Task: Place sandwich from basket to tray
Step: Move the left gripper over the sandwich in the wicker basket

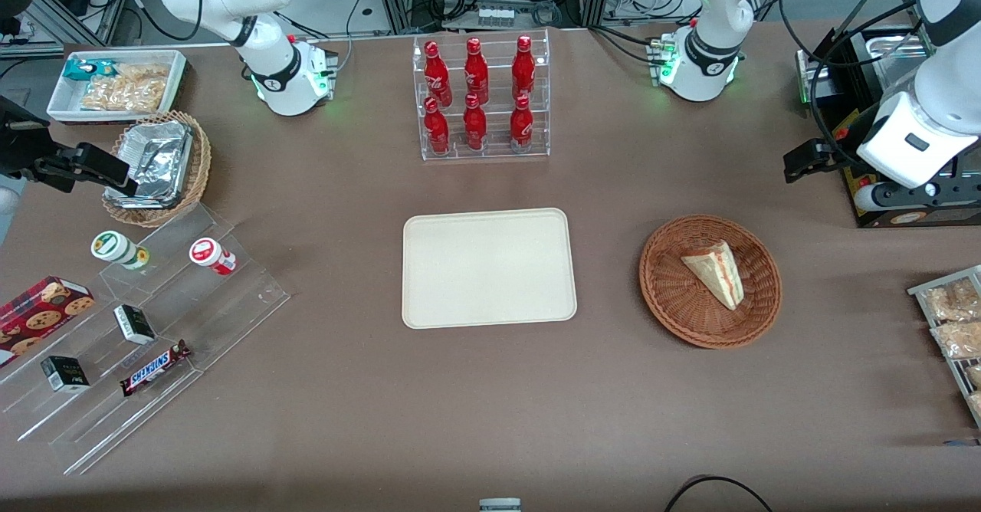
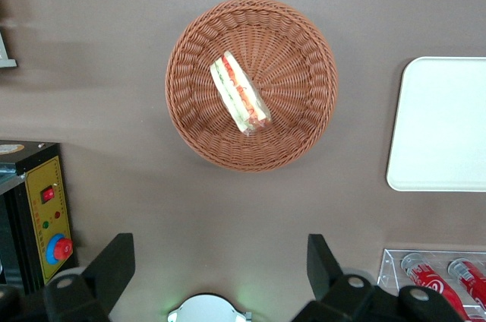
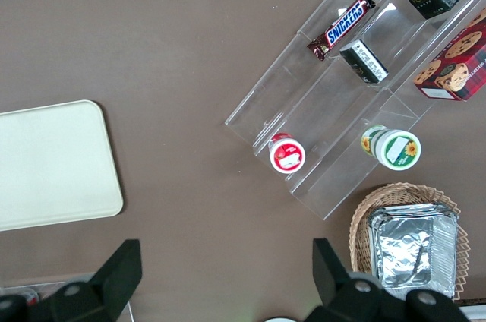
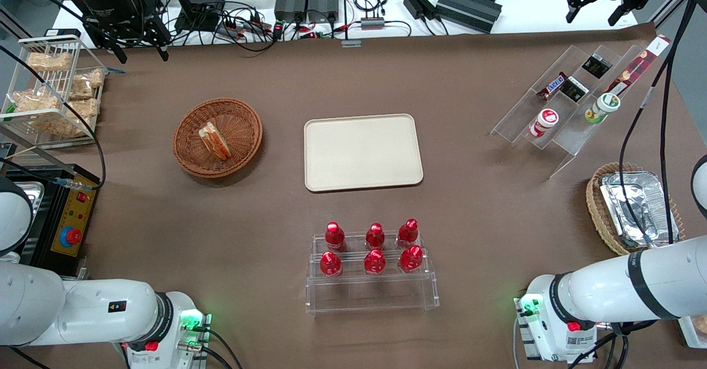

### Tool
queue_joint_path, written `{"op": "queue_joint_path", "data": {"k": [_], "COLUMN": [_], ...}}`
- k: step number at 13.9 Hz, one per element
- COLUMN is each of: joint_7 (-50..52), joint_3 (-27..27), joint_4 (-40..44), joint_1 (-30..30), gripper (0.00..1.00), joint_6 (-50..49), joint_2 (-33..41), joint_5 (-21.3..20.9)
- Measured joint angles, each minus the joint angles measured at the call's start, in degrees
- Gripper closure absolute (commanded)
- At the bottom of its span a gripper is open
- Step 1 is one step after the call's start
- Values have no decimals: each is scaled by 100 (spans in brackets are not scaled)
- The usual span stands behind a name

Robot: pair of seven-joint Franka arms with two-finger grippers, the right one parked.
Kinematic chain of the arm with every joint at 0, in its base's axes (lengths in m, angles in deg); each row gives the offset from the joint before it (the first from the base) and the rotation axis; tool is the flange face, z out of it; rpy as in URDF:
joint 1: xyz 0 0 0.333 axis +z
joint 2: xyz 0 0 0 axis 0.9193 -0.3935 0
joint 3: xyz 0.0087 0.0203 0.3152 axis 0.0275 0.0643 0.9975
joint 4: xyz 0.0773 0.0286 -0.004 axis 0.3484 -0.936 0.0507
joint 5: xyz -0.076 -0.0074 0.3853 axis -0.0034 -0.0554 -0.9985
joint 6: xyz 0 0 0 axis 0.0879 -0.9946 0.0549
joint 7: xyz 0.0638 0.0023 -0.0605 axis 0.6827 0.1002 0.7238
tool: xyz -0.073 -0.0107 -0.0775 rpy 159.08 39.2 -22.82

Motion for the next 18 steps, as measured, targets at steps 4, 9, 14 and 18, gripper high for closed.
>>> {"op": "queue_joint_path", "data": {"k": [4, 9, 14, 18], "joint_7": [-45, -47, -47, -47], "joint_3": [-11, -11, -16, -17], "joint_4": [-51, -561, -1912, -2990], "joint_1": [-1, -1, -1, -1], "gripper": [0, 0, 0, 0], "joint_6": [6, 312, 1897, 3391], "joint_2": [-32, -193, -205, -206], "joint_5": [-222, -262, -263, -263]}}
